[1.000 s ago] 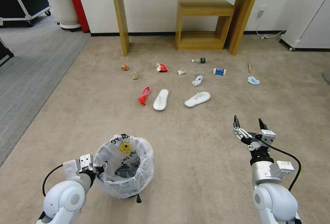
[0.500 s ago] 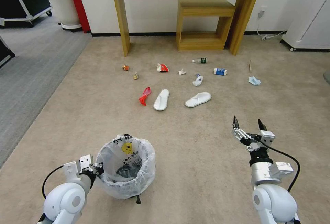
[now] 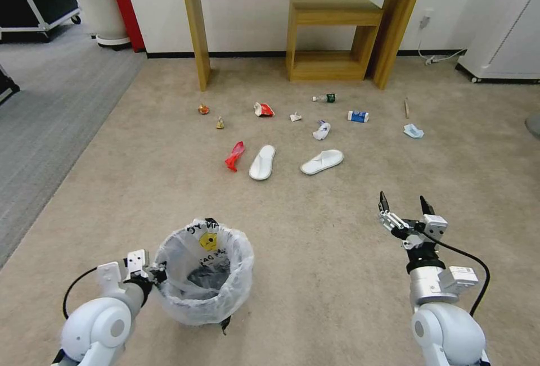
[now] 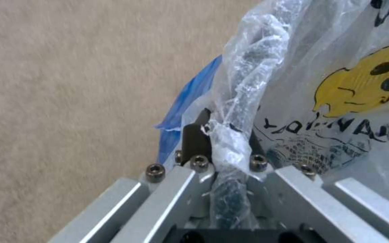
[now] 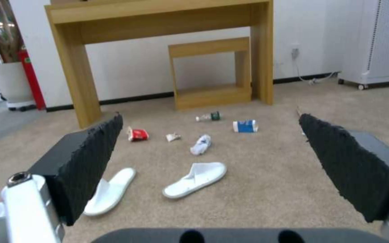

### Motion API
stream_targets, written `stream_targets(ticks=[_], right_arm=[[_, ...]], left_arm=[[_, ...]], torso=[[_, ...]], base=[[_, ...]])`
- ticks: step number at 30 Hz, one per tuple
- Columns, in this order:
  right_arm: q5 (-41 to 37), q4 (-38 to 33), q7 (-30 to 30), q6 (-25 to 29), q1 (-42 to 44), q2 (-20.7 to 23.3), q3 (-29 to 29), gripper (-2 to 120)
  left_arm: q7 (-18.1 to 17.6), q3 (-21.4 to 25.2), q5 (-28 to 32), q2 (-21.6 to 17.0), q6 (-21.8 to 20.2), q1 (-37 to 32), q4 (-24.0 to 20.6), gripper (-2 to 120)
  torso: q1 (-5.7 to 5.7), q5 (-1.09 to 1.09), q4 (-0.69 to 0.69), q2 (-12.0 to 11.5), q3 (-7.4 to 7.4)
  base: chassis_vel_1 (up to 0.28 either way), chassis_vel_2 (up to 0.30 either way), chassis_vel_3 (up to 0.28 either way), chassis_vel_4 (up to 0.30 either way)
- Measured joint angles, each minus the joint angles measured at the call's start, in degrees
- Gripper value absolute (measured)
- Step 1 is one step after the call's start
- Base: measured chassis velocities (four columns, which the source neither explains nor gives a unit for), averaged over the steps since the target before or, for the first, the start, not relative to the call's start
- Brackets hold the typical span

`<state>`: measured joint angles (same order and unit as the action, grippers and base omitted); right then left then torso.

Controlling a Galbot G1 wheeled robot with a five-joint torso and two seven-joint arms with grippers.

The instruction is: Pick up the trash bin and place the garbage on the floor into it.

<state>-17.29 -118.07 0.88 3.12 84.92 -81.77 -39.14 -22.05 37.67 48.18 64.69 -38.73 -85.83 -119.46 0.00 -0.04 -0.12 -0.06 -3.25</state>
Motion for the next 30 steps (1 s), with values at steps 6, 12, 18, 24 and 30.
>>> stream_targets(ticks=[6, 12, 18, 24, 30], right_arm=[[0.4, -0.7, 0.0, -0.1, 0.6, -0.2, 0.0, 100], [-0.1, -1.0, -0.2, -0.3, 0.4, 0.0, -0.1, 100], [-1.3, -1.0, -0.4, -0.3, 0.3, 0.3, -0.2, 100], [-2.7, -1.0, -0.5, 0.1, 0.1, 0.3, -0.3, 100], [-3.2, -1.7, -0.9, -0.1, 0.4, 0.4, -0.9, 100]], left_arm=[[-0.7, 1.5, -0.2, 0.5, 0.3, -0.4, -2.9, 1], [-1.4, 2.7, 0.4, 0.1, 0.2, -1.8, -5.3, 1], [-2.1, 5.4, 2.3, -1.9, -0.2, -3.9, -7.8, 1], [-2.1, 7.7, 3.4, -3.3, -0.3, -4.9, -8.3, 1], [-2.1, 9.6, 4.0, -3.1, -0.2, -4.8, -6.1, 1]], torso=[[0.0, 0.03, 0.0, 0.0, 0.01], [0.0, 0.04, 0.0, 0.0, 0.01], [0.0, 0.04, 0.0, 0.0, 0.02], [0.0, 0.04, 0.01, 0.0, 0.02], [0.0, 0.03, 0.01, 0.0, 0.01]], base=[[0.0, 0.0, 0.0, 0.0], [0.0, 0.0, 0.0, 0.0], [0.0, 0.0, 0.0, 0.0], [0.0, 0.0, 0.0, 0.0], [0.0, 0.0, 0.0, 0.0]])
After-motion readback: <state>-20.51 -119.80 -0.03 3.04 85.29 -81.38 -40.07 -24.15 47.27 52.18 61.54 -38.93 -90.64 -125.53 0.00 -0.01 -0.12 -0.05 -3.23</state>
